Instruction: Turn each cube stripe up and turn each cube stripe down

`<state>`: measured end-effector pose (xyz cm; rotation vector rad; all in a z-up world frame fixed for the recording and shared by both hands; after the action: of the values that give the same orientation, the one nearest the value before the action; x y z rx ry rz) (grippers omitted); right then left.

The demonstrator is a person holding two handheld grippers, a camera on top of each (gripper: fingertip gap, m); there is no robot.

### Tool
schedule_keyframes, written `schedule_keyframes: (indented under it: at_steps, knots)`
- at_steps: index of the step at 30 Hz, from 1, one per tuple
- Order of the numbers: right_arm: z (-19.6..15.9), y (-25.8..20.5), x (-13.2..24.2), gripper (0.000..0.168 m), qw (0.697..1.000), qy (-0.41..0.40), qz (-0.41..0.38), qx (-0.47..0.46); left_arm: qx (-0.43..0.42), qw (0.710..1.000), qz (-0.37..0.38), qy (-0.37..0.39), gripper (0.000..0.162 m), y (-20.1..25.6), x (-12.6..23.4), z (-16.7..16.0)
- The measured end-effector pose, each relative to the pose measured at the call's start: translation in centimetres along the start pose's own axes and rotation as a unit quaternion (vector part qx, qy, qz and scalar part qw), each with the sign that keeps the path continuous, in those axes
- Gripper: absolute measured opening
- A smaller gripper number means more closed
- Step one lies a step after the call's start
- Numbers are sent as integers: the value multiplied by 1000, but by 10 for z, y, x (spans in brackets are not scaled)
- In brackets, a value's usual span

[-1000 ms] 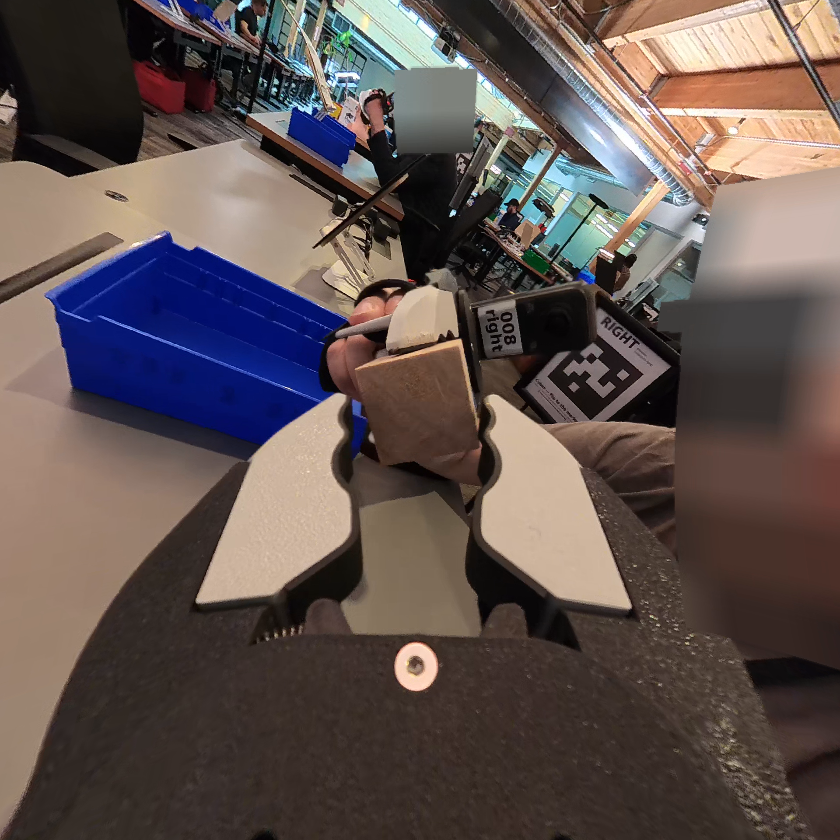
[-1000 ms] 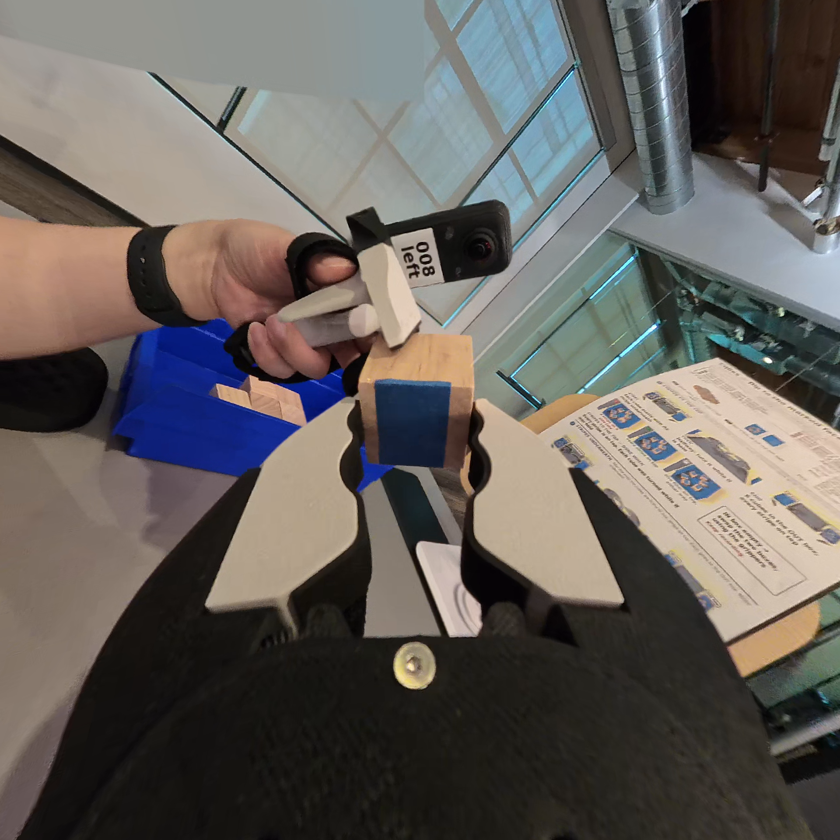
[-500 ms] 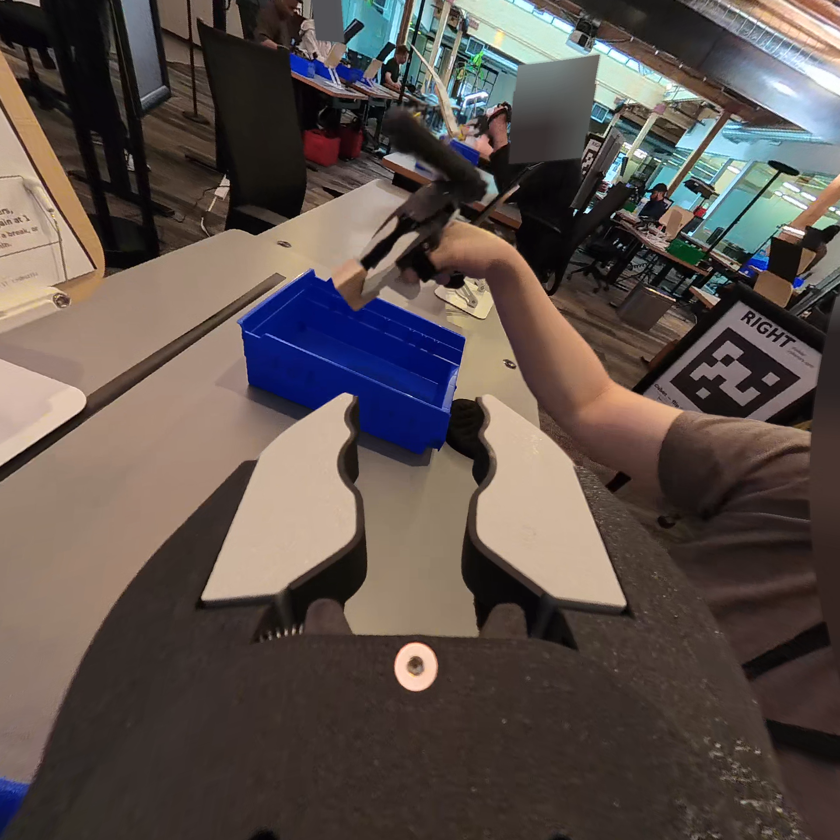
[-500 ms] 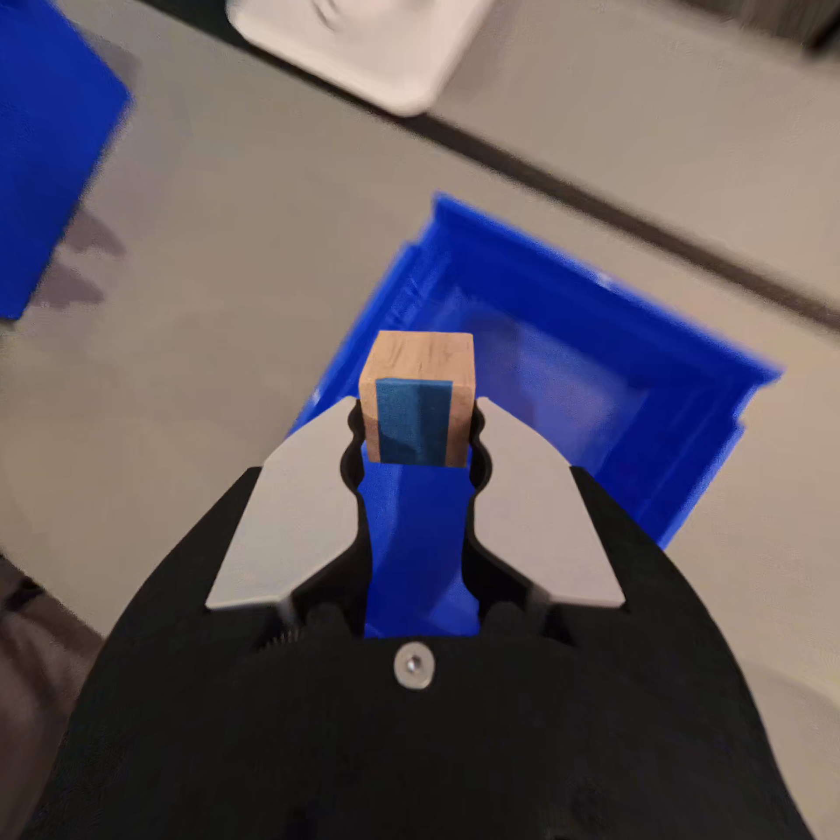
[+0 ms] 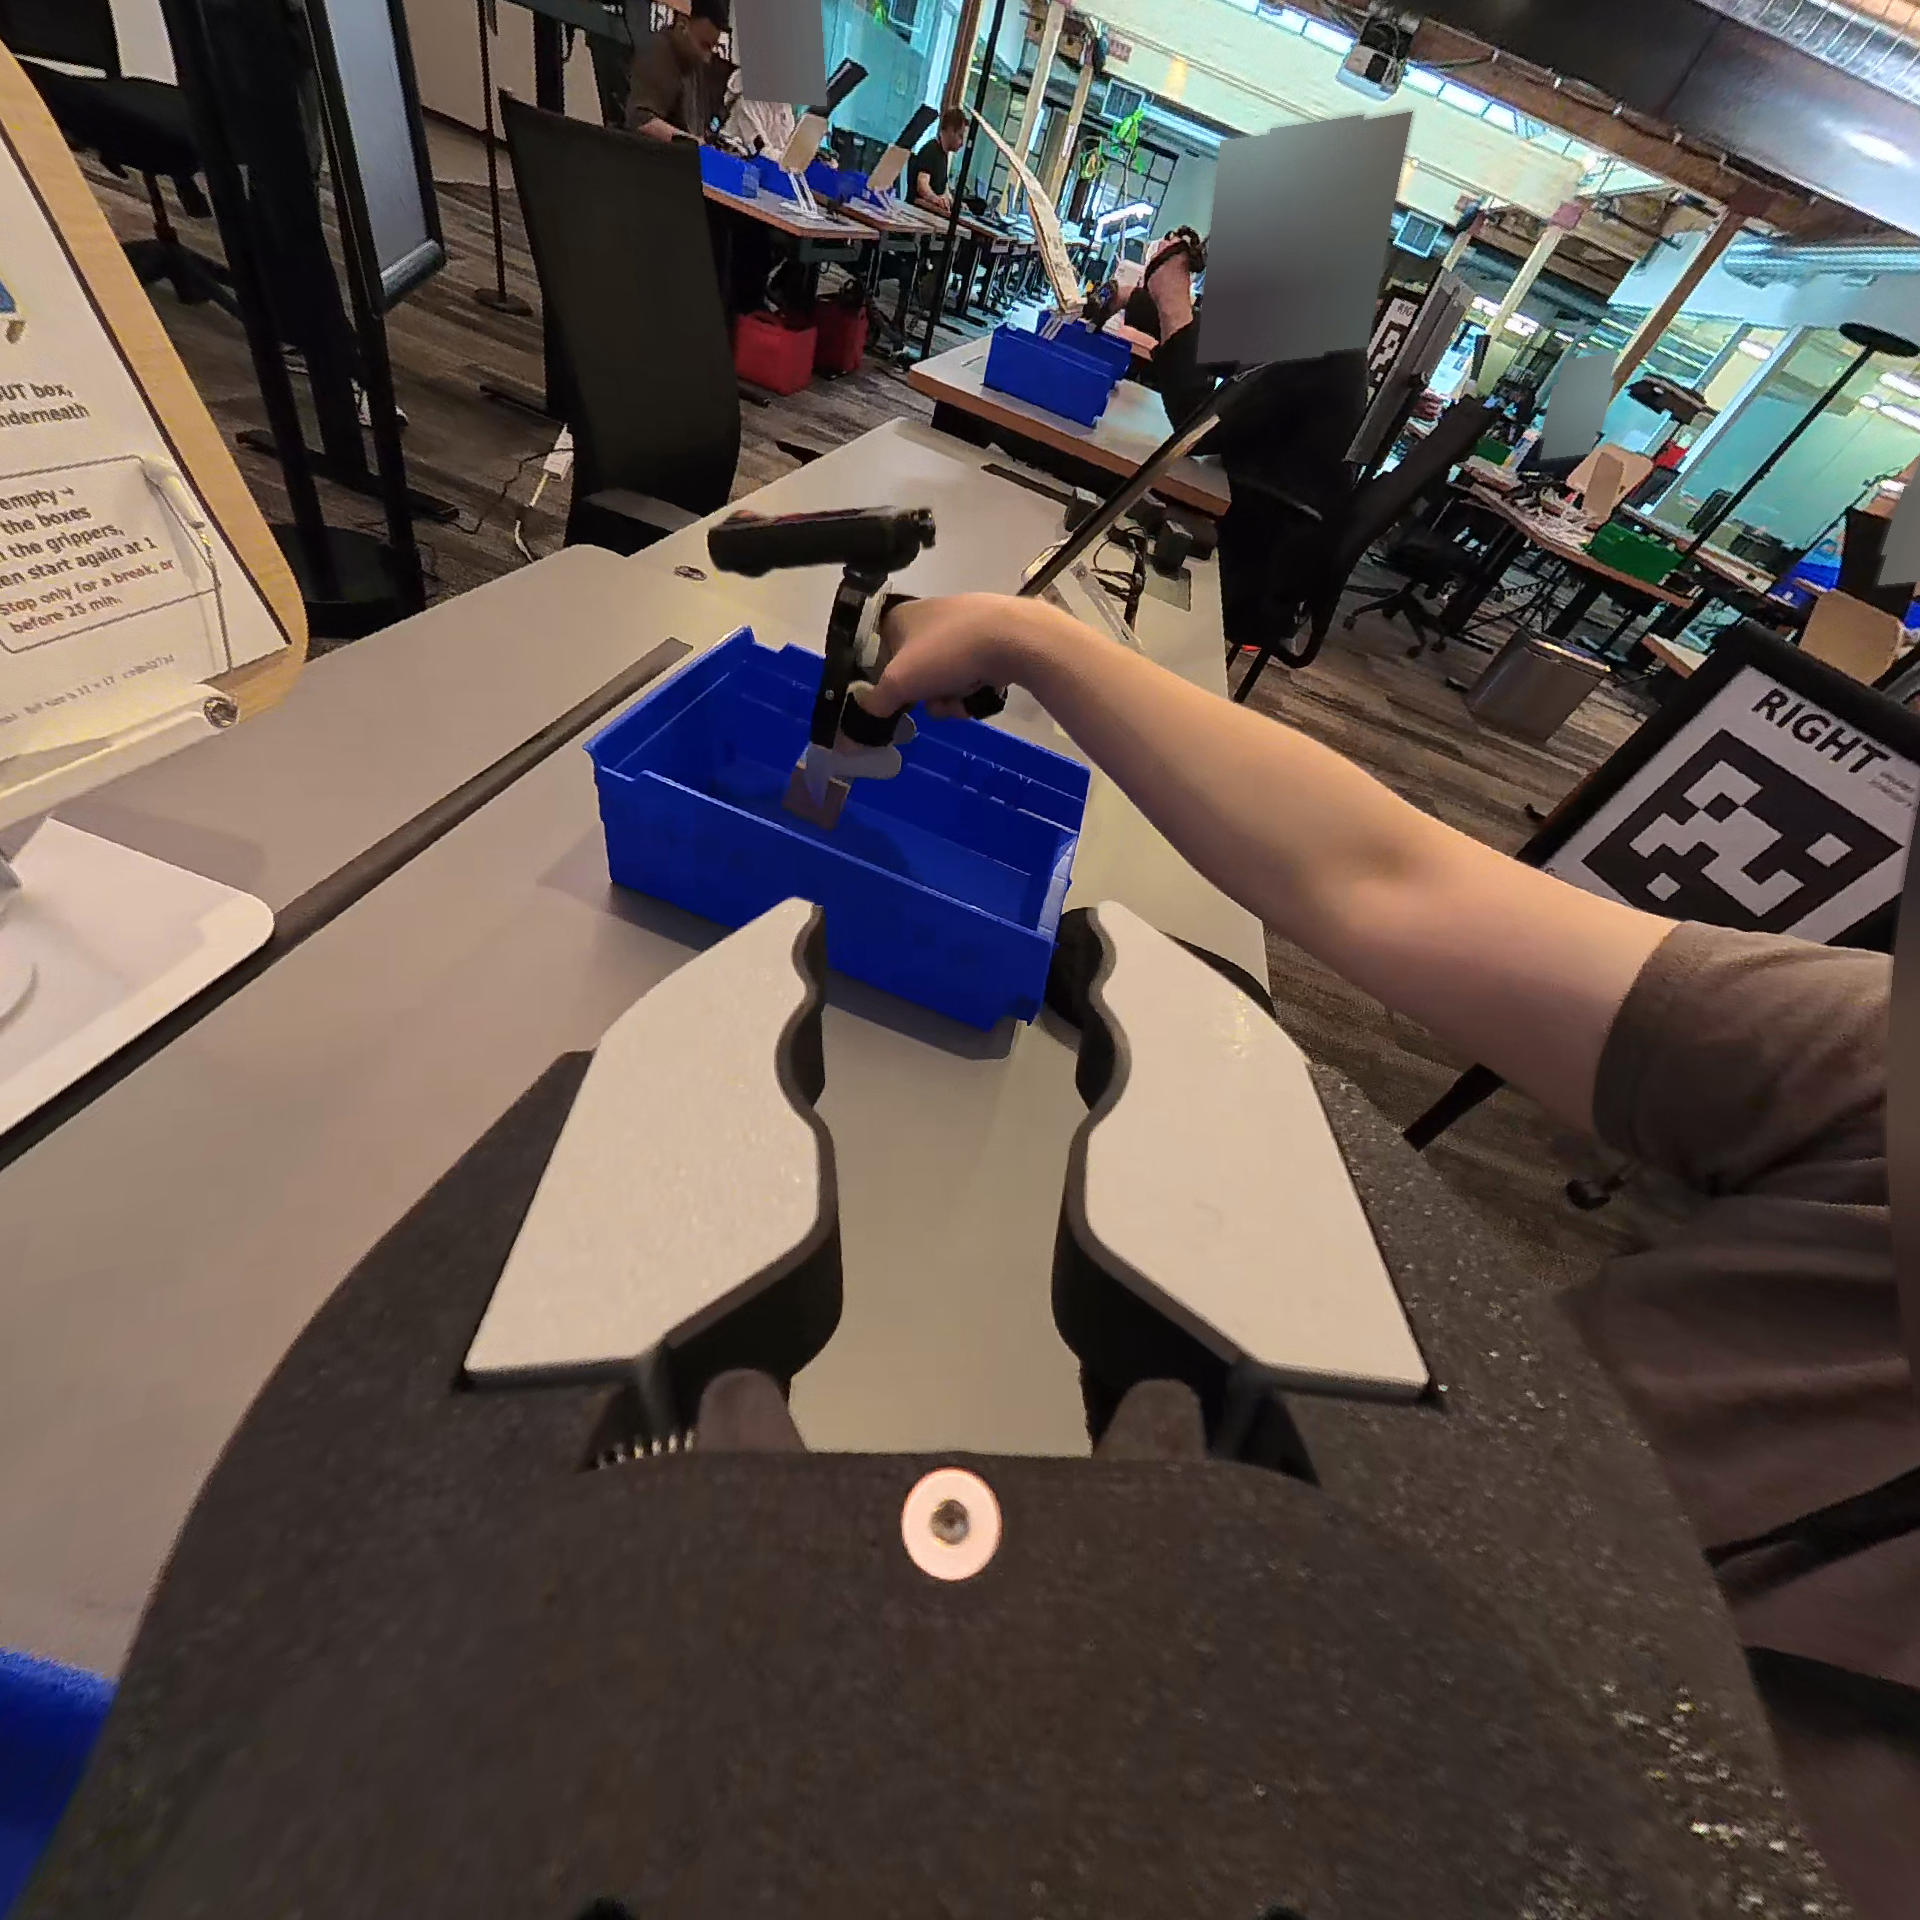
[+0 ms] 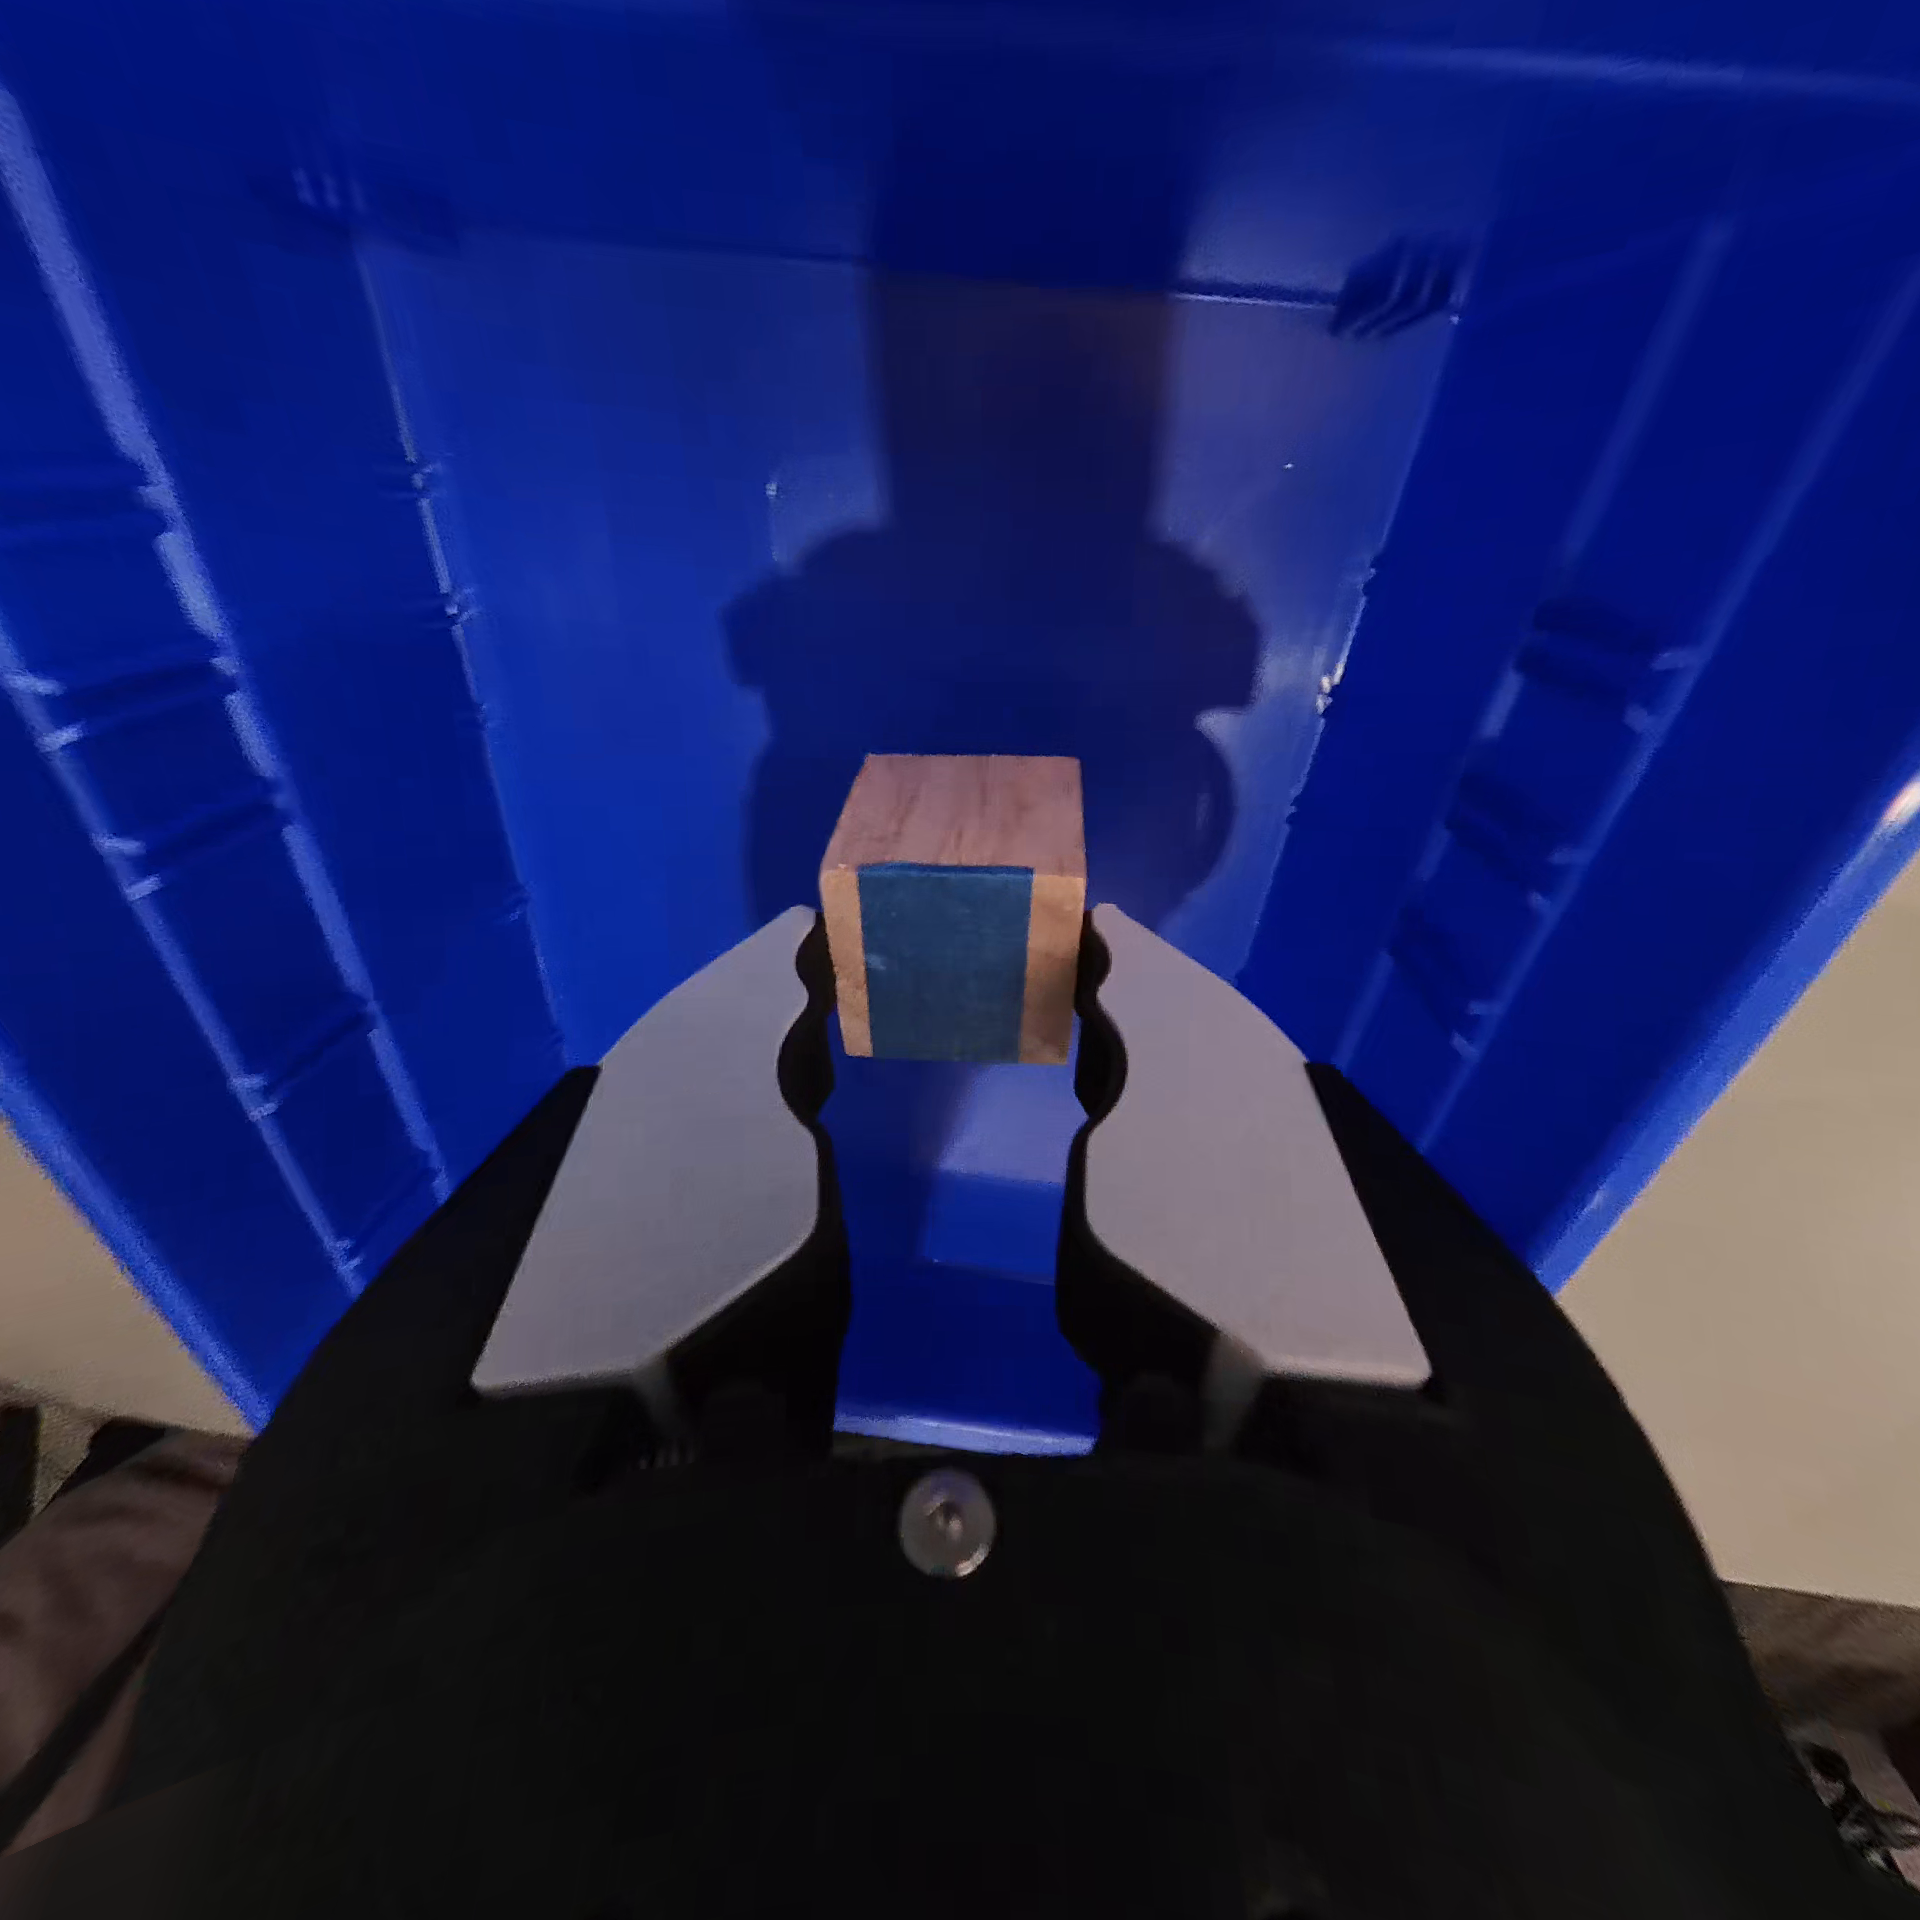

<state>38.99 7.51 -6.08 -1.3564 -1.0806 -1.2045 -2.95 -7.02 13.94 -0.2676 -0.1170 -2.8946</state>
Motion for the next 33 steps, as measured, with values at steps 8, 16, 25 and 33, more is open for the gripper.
schedule_keyframes:
  at_steps: [8, 16, 25, 33]
  knots:
    - [2, 9, -22, 46, 1000, -1, -24, -9, -4, 1000, 9, -1, 45, -1, 5, 0]
    - [3, 10, -23, 49, 999, 16, -35, 10, -3, 1000, 9, -5, 44, -1, 7, 0]
    - [-20, -43, 70, 61, 967, 222, -34, 120, -11, 999, 40, -11, 47, -3, 14, 2]
    - [-65, -108, 175, 61, 835, 487, 124, 224, -27, 991, 130, 3, 47, -8, 49, 8]
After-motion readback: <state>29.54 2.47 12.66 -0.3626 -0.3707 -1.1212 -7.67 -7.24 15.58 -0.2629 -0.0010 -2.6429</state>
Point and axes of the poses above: each gripper's, where its closed fingertips meet, x back along the fingers, z out of its top, y = z × x across the jaws, the point moved 6 cm from there along x, back along the fingers, and after that the axes turned 14 degrees about -x, right-handed, at the moved point
